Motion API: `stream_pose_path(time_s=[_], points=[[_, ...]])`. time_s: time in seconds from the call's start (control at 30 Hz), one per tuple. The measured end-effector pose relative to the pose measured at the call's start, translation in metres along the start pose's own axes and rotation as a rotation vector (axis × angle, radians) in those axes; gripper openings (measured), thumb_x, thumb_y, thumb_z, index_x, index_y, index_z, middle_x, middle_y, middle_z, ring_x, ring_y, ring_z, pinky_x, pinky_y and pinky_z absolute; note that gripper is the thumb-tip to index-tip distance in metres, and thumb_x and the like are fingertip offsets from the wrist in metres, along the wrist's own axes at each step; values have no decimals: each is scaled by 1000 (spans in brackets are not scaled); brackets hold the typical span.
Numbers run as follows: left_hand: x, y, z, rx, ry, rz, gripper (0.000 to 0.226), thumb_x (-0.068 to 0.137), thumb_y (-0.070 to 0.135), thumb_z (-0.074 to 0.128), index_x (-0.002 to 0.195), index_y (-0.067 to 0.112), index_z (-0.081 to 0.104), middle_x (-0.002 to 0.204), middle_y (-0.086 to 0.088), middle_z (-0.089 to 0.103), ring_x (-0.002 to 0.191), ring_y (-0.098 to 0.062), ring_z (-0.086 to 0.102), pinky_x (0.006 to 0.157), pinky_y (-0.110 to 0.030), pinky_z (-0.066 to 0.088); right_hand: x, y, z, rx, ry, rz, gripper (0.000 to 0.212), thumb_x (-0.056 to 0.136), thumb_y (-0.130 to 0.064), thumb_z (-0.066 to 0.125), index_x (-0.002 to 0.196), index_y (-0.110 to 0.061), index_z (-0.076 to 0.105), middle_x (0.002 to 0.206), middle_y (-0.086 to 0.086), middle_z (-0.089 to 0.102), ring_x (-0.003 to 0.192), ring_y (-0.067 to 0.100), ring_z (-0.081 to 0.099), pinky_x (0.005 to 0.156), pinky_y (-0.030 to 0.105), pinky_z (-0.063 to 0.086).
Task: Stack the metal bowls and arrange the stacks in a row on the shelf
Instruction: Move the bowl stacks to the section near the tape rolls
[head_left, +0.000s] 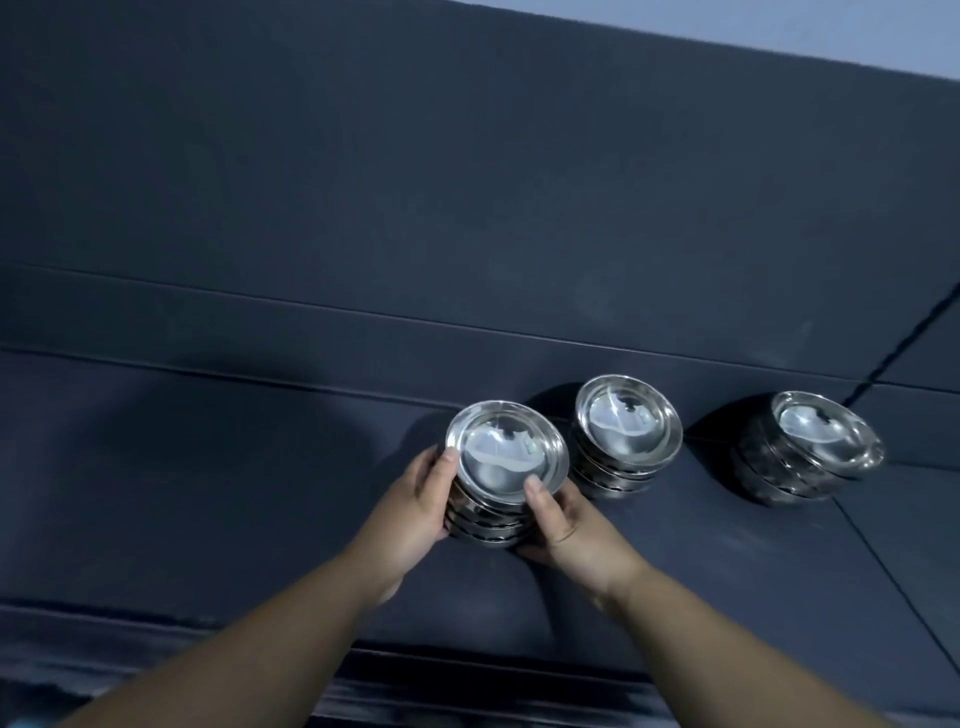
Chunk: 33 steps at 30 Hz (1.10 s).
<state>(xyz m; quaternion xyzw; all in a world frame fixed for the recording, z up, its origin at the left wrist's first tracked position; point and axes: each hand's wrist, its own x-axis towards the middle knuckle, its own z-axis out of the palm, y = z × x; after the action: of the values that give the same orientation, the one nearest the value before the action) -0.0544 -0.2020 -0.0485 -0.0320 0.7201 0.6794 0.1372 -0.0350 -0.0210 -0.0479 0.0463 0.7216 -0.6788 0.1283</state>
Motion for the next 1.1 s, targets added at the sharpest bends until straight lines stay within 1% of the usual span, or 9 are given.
stream_pose_path(time_s=[0.1,0.2,0.3,0.47,0.6,0.7,0.87,0.97,1.1], points=[[-15,4,13,15,-23,20,42,92,62,39,124,40,54,113,15,69,104,-3,65,91,-36,55,-18,4,-11,23,18,6,70,66,-66,69,127,-35,53,123,-6,69,112,13,66,100,45,53],[-36,10,36,27,-53,40,62,77,74,42,128,41,51,117,13,68,107,-6,65,93,-40,55,-46,8,-32,3,52,-19,90,55,-80,72,131,-36,52,123,-8,69,116,14,65,105,45,48],[-63,16,75,36,-59,42,56,87,66,43,134,36,48,120,11,66,108,-8,64,93,-40,55,-87,11,-60,-21,96,-49,99,48,-86,69,131,-33,53,121,-9,70,115,10,65,107,38,47],[-117,18,164,75,-95,47,46,92,59,41,132,37,50,120,10,64,108,-11,62,93,-41,54,-178,25,-123,68,158,-41,67,68,-69,70,123,-35,55,123,-6,69,113,11,66,102,41,51],[-171,13,250,78,-211,73,53,88,66,39,131,38,50,123,12,63,108,-6,61,89,-34,54,-263,44,-185,61,276,-51,76,62,-74,69,125,-35,54,122,-10,67,112,10,65,103,43,51],[-211,8,314,90,-315,85,62,81,72,40,132,37,49,124,13,62,108,-4,60,91,-33,53,-329,59,-229,66,365,-51,71,62,-68,65,123,-33,54,115,-10,69,105,11,68,97,44,55],[-265,0,416,110,-461,73,66,83,70,41,138,34,44,129,11,59,107,-7,60,88,-31,53,-426,84,-293,84,528,-61,64,69,-66,65,122,-32,56,116,-7,71,102,7,69,87,31,57],[-288,-1,466,147,-528,97,60,88,66,39,137,32,45,120,13,60,102,-5,59,88,-32,53,-469,98,-327,79,618,-55,74,64,-77,69,124,-35,58,117,-6,72,108,12,69,95,43,55],[-292,-18,520,239,-597,128,99,60,95,40,141,39,40,143,8,49,129,-18,48,105,-48,43,-508,121,-362,147,716,-21,77,62,-75,71,124,-32,56,116,-4,72,106,15,69,95,48,55]])
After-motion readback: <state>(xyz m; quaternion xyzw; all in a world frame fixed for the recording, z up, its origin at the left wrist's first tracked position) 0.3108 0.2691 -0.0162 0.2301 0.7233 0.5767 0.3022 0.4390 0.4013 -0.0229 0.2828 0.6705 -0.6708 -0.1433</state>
